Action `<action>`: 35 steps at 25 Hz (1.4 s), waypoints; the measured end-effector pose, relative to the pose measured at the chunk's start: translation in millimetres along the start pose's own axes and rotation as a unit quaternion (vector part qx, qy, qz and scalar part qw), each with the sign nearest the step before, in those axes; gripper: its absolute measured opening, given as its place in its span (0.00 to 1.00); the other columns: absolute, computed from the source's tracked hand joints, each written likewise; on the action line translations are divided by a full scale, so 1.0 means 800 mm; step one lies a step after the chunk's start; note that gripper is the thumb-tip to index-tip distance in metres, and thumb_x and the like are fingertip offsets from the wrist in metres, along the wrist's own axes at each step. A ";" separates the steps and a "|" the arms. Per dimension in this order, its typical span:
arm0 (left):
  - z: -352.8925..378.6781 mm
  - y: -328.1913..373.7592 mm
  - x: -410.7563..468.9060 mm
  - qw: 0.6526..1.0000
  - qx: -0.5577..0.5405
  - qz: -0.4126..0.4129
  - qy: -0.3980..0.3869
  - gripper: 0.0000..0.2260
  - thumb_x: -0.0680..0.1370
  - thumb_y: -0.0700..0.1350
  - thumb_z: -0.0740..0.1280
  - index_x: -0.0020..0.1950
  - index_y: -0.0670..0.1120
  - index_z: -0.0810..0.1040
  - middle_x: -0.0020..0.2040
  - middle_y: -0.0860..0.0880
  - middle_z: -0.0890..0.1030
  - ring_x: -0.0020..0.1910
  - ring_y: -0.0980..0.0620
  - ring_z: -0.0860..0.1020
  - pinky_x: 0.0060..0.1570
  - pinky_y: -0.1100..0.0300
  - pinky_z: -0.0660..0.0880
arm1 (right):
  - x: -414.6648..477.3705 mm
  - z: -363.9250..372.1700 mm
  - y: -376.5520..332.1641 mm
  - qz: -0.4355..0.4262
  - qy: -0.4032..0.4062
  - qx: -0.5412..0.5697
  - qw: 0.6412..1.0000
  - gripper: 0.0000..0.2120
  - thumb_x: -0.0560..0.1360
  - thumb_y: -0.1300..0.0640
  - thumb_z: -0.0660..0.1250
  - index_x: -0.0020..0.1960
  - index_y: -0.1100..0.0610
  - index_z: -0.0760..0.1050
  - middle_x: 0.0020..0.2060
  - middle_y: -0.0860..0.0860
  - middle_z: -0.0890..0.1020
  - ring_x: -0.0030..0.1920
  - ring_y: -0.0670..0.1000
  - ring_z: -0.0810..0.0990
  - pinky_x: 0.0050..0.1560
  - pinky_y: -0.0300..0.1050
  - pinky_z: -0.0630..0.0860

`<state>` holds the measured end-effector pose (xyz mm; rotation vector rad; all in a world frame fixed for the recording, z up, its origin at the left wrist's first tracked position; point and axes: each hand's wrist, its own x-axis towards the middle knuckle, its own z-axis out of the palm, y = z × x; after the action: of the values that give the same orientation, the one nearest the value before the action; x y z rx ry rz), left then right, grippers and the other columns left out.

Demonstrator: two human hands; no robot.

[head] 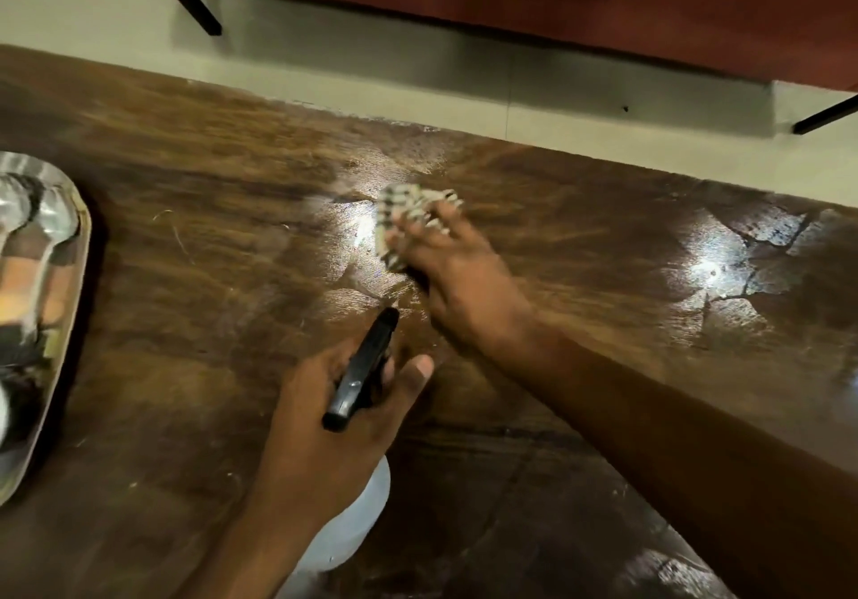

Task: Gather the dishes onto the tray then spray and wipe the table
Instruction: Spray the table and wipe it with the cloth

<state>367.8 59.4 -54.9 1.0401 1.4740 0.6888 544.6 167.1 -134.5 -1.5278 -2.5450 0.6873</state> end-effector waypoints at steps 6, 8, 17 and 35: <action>-0.005 -0.015 -0.022 0.999 -0.025 -0.019 -0.012 0.19 0.79 0.52 0.78 0.38 0.41 0.76 0.25 0.46 0.68 0.23 0.48 0.69 0.27 0.54 0.70 | 0.018 -0.054 0.091 0.005 0.023 -0.104 0.994 0.24 0.84 0.56 0.63 0.79 0.44 0.70 0.80 0.45 0.70 0.82 0.57 0.61 0.75 0.64 0.71; -0.009 -0.019 -0.028 0.999 -0.027 -0.015 -0.008 0.16 0.78 0.52 0.78 0.42 0.43 0.79 0.25 0.49 0.70 0.23 0.51 0.71 0.26 0.55 0.70 | 0.023 -0.068 0.109 0.220 0.137 -0.020 0.966 0.29 0.80 0.65 0.62 0.78 0.47 0.72 0.80 0.47 0.71 0.82 0.57 0.61 0.78 0.61 0.69; -0.018 -0.036 -0.053 0.999 0.009 -0.012 -0.043 0.14 0.78 0.51 0.78 0.43 0.43 0.80 0.26 0.48 0.74 0.24 0.52 0.72 0.28 0.54 0.71 | -0.153 0.045 -0.027 -0.261 -0.103 -0.038 0.959 0.21 0.83 0.57 0.67 0.75 0.47 0.74 0.79 0.45 0.72 0.82 0.58 0.65 0.68 0.59 0.77; -0.035 -0.091 -0.212 0.995 0.024 -0.083 -0.048 0.12 0.76 0.54 0.78 0.43 0.47 0.82 0.27 0.50 0.77 0.23 0.52 0.75 0.29 0.55 0.75 | -0.293 0.078 -0.073 -0.176 -0.055 -0.080 0.980 0.25 0.79 0.59 0.66 0.76 0.50 0.74 0.78 0.47 0.74 0.79 0.60 0.68 0.71 0.57 0.76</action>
<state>317.3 -119.6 -36.4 0.9618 1.4807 0.4820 593.9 -77.8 -131.0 -1.0546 -2.9087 0.5430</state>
